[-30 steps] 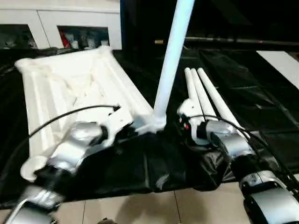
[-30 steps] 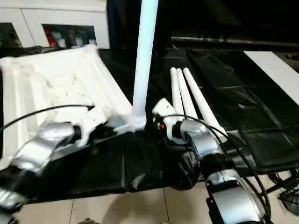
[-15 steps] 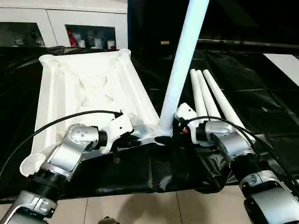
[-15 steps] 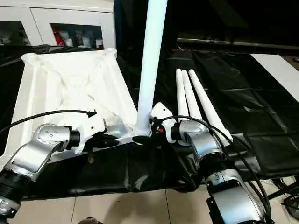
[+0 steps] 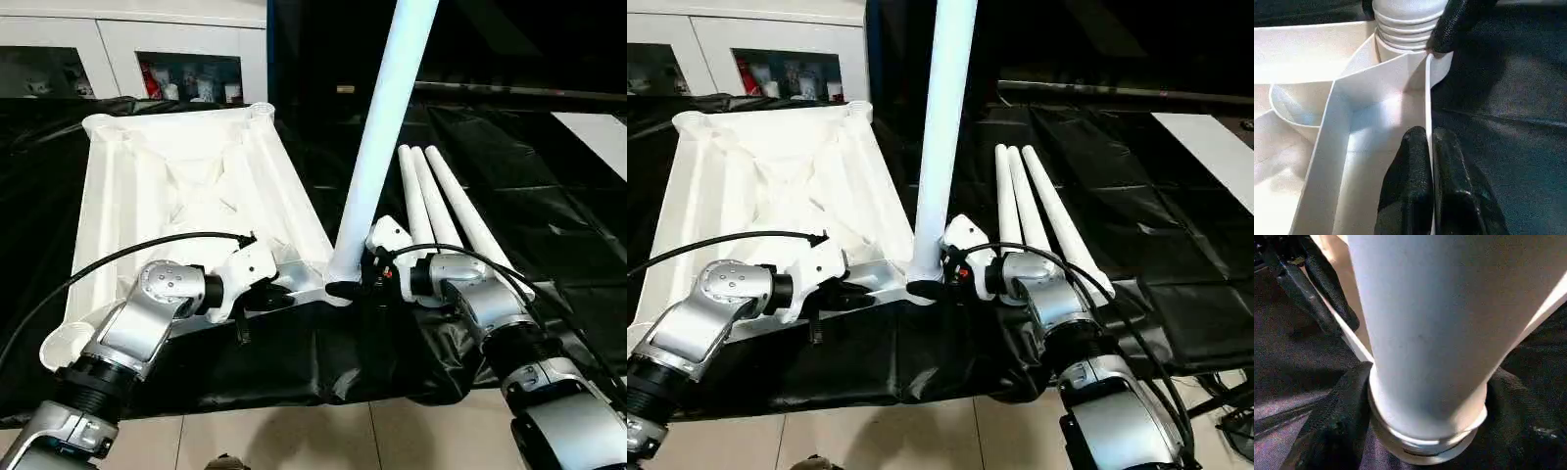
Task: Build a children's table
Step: Rotate leg to tighten
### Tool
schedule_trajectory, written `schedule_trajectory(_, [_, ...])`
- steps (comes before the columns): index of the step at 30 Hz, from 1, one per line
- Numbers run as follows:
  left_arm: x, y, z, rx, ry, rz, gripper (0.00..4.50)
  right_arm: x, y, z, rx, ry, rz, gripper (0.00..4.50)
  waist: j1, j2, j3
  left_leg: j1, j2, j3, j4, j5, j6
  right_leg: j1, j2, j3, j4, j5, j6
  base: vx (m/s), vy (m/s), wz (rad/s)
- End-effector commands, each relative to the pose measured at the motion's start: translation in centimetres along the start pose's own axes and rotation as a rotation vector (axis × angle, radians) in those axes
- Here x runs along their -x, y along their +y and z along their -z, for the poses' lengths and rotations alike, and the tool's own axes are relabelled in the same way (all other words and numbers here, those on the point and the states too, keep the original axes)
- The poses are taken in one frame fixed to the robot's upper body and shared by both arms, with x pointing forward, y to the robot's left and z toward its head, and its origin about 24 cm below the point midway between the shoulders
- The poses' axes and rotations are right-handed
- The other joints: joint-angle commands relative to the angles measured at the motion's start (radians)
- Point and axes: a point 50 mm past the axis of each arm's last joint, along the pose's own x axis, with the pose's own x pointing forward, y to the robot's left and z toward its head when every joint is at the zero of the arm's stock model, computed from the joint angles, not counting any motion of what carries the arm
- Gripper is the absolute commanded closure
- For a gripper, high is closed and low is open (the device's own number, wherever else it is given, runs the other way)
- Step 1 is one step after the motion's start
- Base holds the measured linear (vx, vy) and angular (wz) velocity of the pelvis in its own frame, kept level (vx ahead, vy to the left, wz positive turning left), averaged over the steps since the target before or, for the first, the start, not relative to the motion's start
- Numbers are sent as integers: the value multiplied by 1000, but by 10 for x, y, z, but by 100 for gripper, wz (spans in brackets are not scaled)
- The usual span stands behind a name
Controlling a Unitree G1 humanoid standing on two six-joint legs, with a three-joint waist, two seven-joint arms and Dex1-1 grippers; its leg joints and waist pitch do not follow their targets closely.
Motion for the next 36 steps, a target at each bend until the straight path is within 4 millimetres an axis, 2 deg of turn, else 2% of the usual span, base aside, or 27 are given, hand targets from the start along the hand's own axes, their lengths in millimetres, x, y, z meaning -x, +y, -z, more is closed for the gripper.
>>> schedule_trajectory(1, [-6, -7, -4, -13, -27, 53, 450, -1, 0, -2, -4, -24, 8, 172, -1, 5, -64, 11, 24, 1, -64, -153, 29, 55, -61, 46, -62, -75, -230, 0, 0, 0])
schedule_trajectory(5, [-11, -4, -3, 11, -24, -15, 450, -6, 0, 6, -87, -43, 87, 173, -2, 6, -63, 10, 24, 0, -66, -160, 21, 54, -62, 47, -63, -89, -229, 0, 0, 0])
schedule_trajectory(6, [-16, 2, -4, 34, -23, -91, 450, -9, -1, 11, -124, -45, 149, 173, -6, 5, -63, 9, 24, 0, -66, -165, 15, 54, -61, 47, -63, -96, -225, 0, 0, 0])
schedule_trajectory(7, [-22, 7, -4, 65, -19, -175, 450, -12, -2, 16, -168, -47, 216, 173, -10, 4, -56, 11, 24, 1, -70, -193, 4, 49, -61, 48, -72, -148, -216, 0, 0, 0])
schedule_trajectory(9, [-31, 15, -3, 132, -1, -311, 450, -20, -3, 22, -248, -65, 348, 173, -7, 3, -59, 18, 23, -1, -69, -228, -13, 48, -66, 49, -79, -224, -200, 0, 0, 0])
schedule_trajectory(10, [-34, 16, -2, 154, 7, -342, 450, -22, -3, 23, -273, -77, 393, 173, -6, 4, -54, 22, 23, 0, -71, -251, -18, 42, -66, 50, -86, -271, -187, 0, 0, 0])
schedule_trajectory(12, [-46, 17, -5, 223, 14, -427, 450, -29, -6, 22, -393, -134, 561, 173, -6, 4, -54, 21, 22, -6, -75, -272, -31, 46, -69, 48, -91, -335, -161, 0, 0, 0])
schedule_trajectory(13, [-54, 16, -8, 253, 24, -473, 450, -34, -6, 22, -443, -154, 634, 173, -7, 4, -57, 20, 24, -6, -74, -267, -34, 44, -68, 49, -88, -322, -156, 0, 0, 0])
schedule_trajectory(14, [-54, 16, -8, 253, 24, -473, 450, -34, -6, 22, -443, -154, 634, 173, -7, 4, -57, 20, 24, -6, -74, -267, -34, 44, -68, 49, -88, -322, -156, 0, 0, 0])
schedule_trajectory(15, [-65, 12, -15, 282, 24, -511, 450, -43, -2, 20, -475, -160, 692, 173, -8, 5, -59, 19, 24, -4, -73, -254, -31, 43, -66, 50, -85, -276, -159, 0, 0, 0])
schedule_trajectory(21, [-83, 3, -28, 233, 27, -521, 450, -59, 5, 10, -446, -157, 696, 173, -1, 1, -63, 10, 17, -1, -67, -201, 7, 49, -61, 47, -81, -177, -149, 0, 0, 0])
schedule_trajectory(23, [-83, 5, -29, 217, 25, -532, 450, -63, 6, 7, -426, -162, 682, 173, 1, 3, -62, 10, 17, -1, -69, -206, 10, 48, -62, 46, -83, -186, -149, 0, 0, 0])
schedule_trajectory(25, [-80, 9, -29, 211, 21, -542, 450, -63, 6, 3, -425, -192, 662, 117, 1, 5, -59, 12, 17, -2, -72, -238, 6, 46, -63, 46, -88, -237, -140, 0, 0, 0])
schedule_trajectory(27, [-78, 11, -28, 201, 22, -550, 450, -63, 5, 0, -415, -210, 659, 97, -1, 6, -58, 11, 18, -3, -74, -264, 4, 44, -63, 46, -91, -267, -132, 0, 0, 0])
schedule_trajectory(30, [-74, 16, -28, 191, 18, -561, 450, -61, 3, -4, -367, -211, 646, 74, -23, 3, -61, -10, 17, -15, -81, -258, -6, 59, -64, 39, -89, -291, -113, 0, 0, 0])
schedule_trajectory(31, [-73, 17, -29, 186, 11, -566, 450, -59, 2, -6, -342, -210, 642, 74, -23, 4, -64, -7, 18, -15, -78, -242, -7, 59, -65, 39, -87, -273, -117, 0, 0, 0])
schedule_trajectory(32, [-72, 19, -29, 183, 5, -572, 450, -57, 1, -8, -323, -214, 632, 74, -22, 4, -65, 2, 19, -10, -73, -227, 4, 48, -63, 42, -89, -232, -134, 0, 0, 0])
schedule_trajectory(33, [-71, 21, -30, 175, -3, -578, 450, -54, 0, -10, -303, -221, 618, 74, -20, 1, -62, 5, 18, -6, -70, -214, 16, 47, -62, 44, -87, -202, -149, 0, 0, 0])
schedule_trajectory(36, [-66, 29, -34, 135, -33, -616, 450, -38, -2, -12, -241, -236, 592, 74, -9, 1, -63, 3, 17, -4, -68, -160, 39, 52, -58, 44, -81, -122, -156, 0, 0, 0])
